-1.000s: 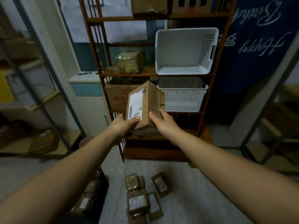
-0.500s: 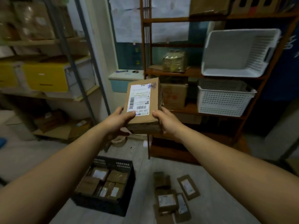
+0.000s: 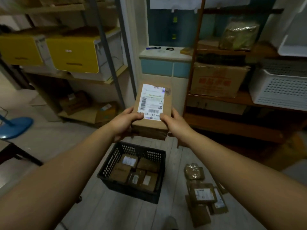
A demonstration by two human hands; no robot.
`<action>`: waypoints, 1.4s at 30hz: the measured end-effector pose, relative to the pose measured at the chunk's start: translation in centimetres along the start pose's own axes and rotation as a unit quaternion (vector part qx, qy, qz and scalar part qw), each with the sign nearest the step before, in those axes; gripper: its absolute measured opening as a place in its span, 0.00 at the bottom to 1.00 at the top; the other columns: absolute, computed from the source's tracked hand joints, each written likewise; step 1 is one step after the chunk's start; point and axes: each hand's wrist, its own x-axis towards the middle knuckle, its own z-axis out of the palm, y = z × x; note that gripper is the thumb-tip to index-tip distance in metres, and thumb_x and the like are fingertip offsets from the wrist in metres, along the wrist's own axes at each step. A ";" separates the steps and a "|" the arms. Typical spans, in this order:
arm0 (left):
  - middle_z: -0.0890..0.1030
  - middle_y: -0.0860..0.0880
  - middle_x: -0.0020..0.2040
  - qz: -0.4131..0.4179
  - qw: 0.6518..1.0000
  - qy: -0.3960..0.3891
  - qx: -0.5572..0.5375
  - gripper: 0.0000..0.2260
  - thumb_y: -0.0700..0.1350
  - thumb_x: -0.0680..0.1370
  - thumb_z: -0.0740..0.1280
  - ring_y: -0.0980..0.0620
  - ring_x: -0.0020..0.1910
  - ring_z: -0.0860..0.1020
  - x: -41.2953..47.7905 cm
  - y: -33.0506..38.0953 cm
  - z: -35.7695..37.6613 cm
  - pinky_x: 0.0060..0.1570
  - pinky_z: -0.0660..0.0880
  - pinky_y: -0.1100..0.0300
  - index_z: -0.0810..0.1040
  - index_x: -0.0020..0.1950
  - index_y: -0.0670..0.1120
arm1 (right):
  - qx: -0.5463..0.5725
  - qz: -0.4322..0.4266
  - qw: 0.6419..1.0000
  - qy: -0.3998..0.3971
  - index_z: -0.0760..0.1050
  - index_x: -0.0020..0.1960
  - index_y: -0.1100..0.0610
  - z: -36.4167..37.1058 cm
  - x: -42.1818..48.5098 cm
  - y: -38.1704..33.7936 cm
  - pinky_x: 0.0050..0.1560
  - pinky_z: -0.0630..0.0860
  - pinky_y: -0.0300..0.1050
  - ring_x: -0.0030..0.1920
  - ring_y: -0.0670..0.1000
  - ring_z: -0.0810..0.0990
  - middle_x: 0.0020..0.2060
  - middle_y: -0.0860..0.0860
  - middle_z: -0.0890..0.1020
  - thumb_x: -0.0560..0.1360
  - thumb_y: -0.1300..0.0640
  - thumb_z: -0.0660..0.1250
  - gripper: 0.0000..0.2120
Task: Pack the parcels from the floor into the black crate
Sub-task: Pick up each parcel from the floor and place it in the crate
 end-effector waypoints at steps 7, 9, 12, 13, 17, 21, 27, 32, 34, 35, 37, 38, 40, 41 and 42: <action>0.81 0.48 0.54 -0.089 0.990 -0.026 0.103 0.14 0.47 0.73 0.69 0.47 0.53 0.78 7.1 0.5 -7.5 0.45 0.79 0.53 0.77 0.56 0.60 | 0.001 0.022 0.997 0.069 0.59 0.74 0.49 1.6 11.7 1.2 0.60 0.74 0.48 0.61 0.50 0.74 0.68 0.51 0.69 0.69 0.51 0.74 0.38; 0.81 0.46 0.53 -0.104 0.988 -0.004 0.110 0.13 0.46 0.74 0.68 0.46 0.53 0.78 9.0 0.6 -10.0 0.49 0.79 0.50 0.77 0.57 0.58 | 0.022 0.043 0.998 0.034 0.70 0.62 0.49 3.1 14.4 1.6 0.54 0.79 0.51 0.51 0.49 0.81 0.57 0.52 0.79 0.69 0.52 0.73 0.23; 0.83 0.47 0.51 -0.069 0.993 0.088 0.049 0.16 0.45 0.74 0.69 0.49 0.50 0.81 12.0 0.8 -13.0 0.45 0.80 0.52 0.74 0.61 0.51 | 0.022 0.063 0.997 0.047 0.68 0.54 0.48 5.7 17.7 2.2 0.54 0.79 0.55 0.49 0.50 0.80 0.47 0.46 0.79 0.71 0.48 0.72 0.17; 0.81 0.47 0.52 -0.050 0.991 0.127 0.010 0.19 0.45 0.73 0.71 0.49 0.49 0.82 13.0 0.8 -13.7 0.42 0.80 0.53 0.72 0.63 0.51 | 0.032 0.067 0.995 0.062 0.67 0.55 0.48 6.6 18.5 2.3 0.54 0.79 0.55 0.49 0.50 0.80 0.46 0.45 0.78 0.72 0.47 0.70 0.17; 0.77 0.48 0.52 -0.011 0.973 0.229 -0.010 0.24 0.45 0.71 0.74 0.50 0.46 0.81 17.0 0.2 -15.8 0.37 0.79 0.57 0.65 0.60 0.48 | 0.028 0.073 0.991 0.110 0.63 0.69 0.51 10.0 20.6 3.1 0.54 0.75 0.46 0.50 0.45 0.75 0.53 0.43 0.74 0.76 0.46 0.65 0.24; 0.78 0.46 0.55 -0.017 0.980 0.185 0.063 0.19 0.45 0.74 0.70 0.50 0.48 0.80 21.0 -1.4 -19.1 0.40 0.79 0.56 0.66 0.60 0.47 | -0.025 0.062 0.990 0.122 0.52 0.76 0.45 13.6 22.1 4.8 0.49 0.68 0.33 0.51 0.41 0.71 0.54 0.38 0.69 0.77 0.48 0.64 0.33; 0.73 0.46 0.66 -0.032 0.976 -0.018 0.216 0.29 0.37 0.75 0.66 0.46 0.62 0.74 25.9 -7.3 -24.2 0.62 0.72 0.46 0.59 0.73 0.46 | -0.047 0.077 0.989 0.121 0.58 0.73 0.43 21.3 22.8 11.0 0.60 0.75 0.51 0.61 0.48 0.74 0.66 0.50 0.71 0.74 0.53 0.69 0.32; 0.74 0.42 0.64 0.049 0.905 -0.037 0.420 0.23 0.38 0.75 0.66 0.46 0.62 0.72 30.3 -14.7 -26.9 0.61 0.72 0.49 0.65 0.68 0.42 | -0.067 0.148 0.985 0.061 0.51 0.77 0.48 25.2 24.9 18.2 0.65 0.72 0.52 0.66 0.51 0.70 0.70 0.53 0.65 0.74 0.52 0.68 0.38; 0.78 0.44 0.59 0.061 0.907 -0.050 0.413 0.19 0.37 0.74 0.68 0.54 0.54 0.75 32.1 -18.8 -27.8 0.51 0.74 0.61 0.71 0.64 0.43 | -0.084 0.163 0.982 0.047 0.51 0.77 0.49 26.0 26.3 22.1 0.64 0.72 0.52 0.66 0.52 0.70 0.70 0.53 0.65 0.75 0.53 0.68 0.37; 0.79 0.46 0.58 0.058 0.907 -0.054 0.414 0.18 0.37 0.73 0.69 0.57 0.52 0.75 33.1 -21.1 -28.1 0.46 0.73 0.66 0.72 0.62 0.45 | -0.095 0.169 0.980 0.048 0.52 0.76 0.49 26.4 26.8 24.1 0.64 0.73 0.52 0.65 0.52 0.70 0.69 0.53 0.64 0.75 0.52 0.68 0.36; 0.78 0.46 0.60 0.038 0.906 -0.064 0.416 0.17 0.40 0.72 0.70 0.54 0.56 0.76 35.2 -26.1 -28.6 0.49 0.75 0.64 0.73 0.60 0.48 | -0.117 0.169 0.977 0.053 0.52 0.76 0.48 27.4 28.1 28.6 0.63 0.73 0.52 0.65 0.53 0.70 0.69 0.54 0.64 0.75 0.51 0.68 0.36; 0.75 0.46 0.63 0.024 0.904 -0.065 0.423 0.19 0.41 0.72 0.70 0.50 0.60 0.75 36.3 -28.7 -28.7 0.55 0.76 0.58 0.73 0.61 0.48 | -0.128 0.162 0.977 0.051 0.53 0.76 0.48 27.9 28.7 31.1 0.64 0.73 0.52 0.65 0.53 0.69 0.69 0.54 0.64 0.75 0.51 0.68 0.36; 0.67 0.45 0.69 0.020 0.890 -0.052 0.452 0.25 0.43 0.72 0.70 0.46 0.66 0.69 38.2 -33.8 -28.9 0.63 0.71 0.53 0.68 0.67 0.48 | -0.140 0.151 0.977 0.047 0.53 0.76 0.48 29.0 29.7 36.4 0.65 0.71 0.52 0.67 0.53 0.68 0.69 0.53 0.64 0.75 0.50 0.67 0.35; 0.64 0.45 0.71 0.039 0.880 -0.047 0.471 0.26 0.43 0.73 0.69 0.46 0.68 0.67 39.1 -36.3 -28.9 0.63 0.68 0.53 0.66 0.69 0.48 | -0.141 0.149 0.978 0.044 0.53 0.77 0.48 29.6 30.1 39.2 0.65 0.71 0.52 0.67 0.52 0.68 0.70 0.53 0.64 0.75 0.50 0.67 0.35; 0.61 0.45 0.72 0.063 0.866 -0.050 0.493 0.27 0.44 0.74 0.68 0.45 0.69 0.65 40.0 -38.9 -29.0 0.64 0.67 0.54 0.64 0.71 0.48 | -0.143 0.146 0.978 0.041 0.52 0.77 0.48 30.3 30.3 41.9 0.65 0.72 0.51 0.67 0.52 0.68 0.70 0.53 0.63 0.76 0.49 0.66 0.35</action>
